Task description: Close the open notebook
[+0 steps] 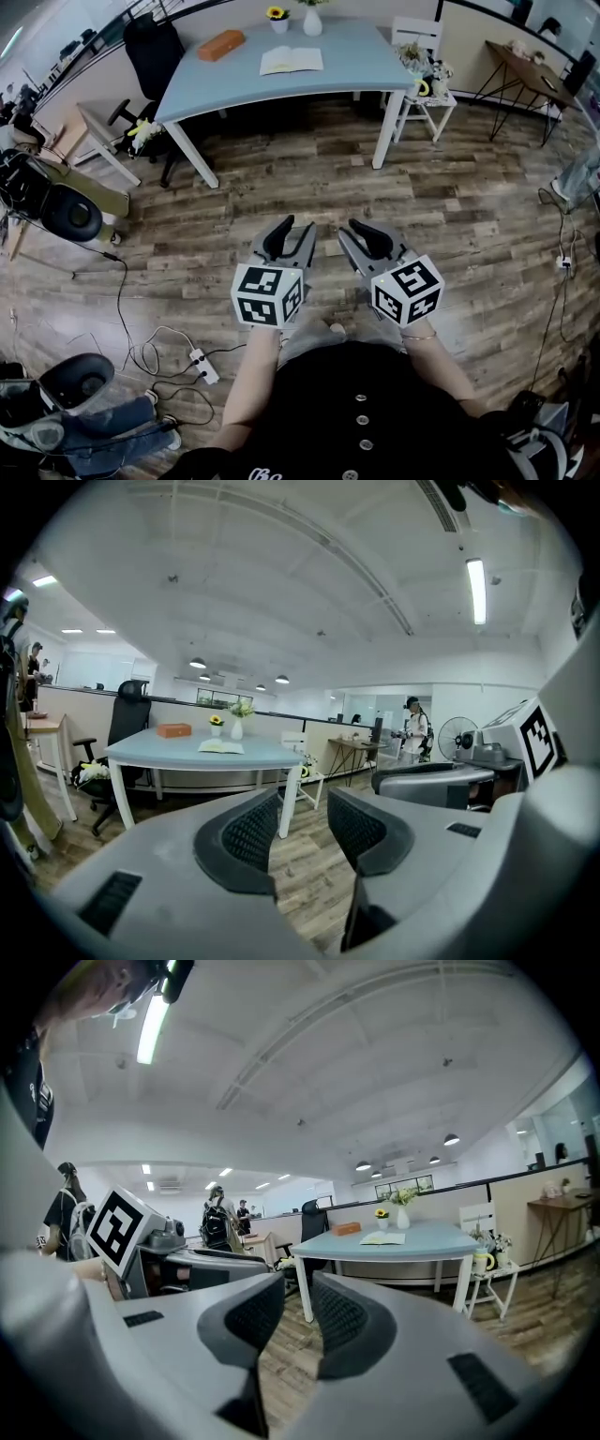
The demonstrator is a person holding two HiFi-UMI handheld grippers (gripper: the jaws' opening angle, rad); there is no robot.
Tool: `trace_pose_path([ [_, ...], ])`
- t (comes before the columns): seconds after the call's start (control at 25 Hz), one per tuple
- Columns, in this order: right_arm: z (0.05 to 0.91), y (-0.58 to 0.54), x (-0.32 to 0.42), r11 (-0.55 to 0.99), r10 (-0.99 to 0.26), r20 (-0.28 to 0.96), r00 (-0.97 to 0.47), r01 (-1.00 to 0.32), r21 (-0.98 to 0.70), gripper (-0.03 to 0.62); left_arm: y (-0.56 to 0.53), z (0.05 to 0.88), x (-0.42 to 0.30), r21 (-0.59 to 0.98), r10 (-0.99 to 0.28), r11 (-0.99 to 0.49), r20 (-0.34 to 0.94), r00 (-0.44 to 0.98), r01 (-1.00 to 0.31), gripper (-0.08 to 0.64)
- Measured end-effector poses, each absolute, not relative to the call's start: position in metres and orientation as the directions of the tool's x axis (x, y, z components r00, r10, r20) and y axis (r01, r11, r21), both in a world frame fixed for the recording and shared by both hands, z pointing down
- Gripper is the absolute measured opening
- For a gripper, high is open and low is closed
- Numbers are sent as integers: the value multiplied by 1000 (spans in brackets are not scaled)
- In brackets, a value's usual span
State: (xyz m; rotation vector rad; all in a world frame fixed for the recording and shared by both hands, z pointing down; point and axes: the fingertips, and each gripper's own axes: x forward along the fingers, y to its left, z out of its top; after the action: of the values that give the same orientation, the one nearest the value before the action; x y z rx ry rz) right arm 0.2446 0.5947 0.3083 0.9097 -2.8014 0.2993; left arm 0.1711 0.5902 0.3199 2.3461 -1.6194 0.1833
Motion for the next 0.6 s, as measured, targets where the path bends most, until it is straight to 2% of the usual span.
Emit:
trace_pose_path([
  [0.2, 316, 587, 252, 784, -563, 258, -785, -606, -134, 145, 586, 323, 166, 162, -920, -259, 260, 294, -952, 212],
  [0.36, 324, 578, 252, 772, -573, 281, -770, -622, -133, 198, 578, 325, 155, 179, -930, -233, 246, 272, -956, 216],
  [0.6, 327, 546, 247, 740, -606, 286, -742, -658, -139, 230, 547, 333, 148, 175, -909, -277, 271, 317, -945, 216],
])
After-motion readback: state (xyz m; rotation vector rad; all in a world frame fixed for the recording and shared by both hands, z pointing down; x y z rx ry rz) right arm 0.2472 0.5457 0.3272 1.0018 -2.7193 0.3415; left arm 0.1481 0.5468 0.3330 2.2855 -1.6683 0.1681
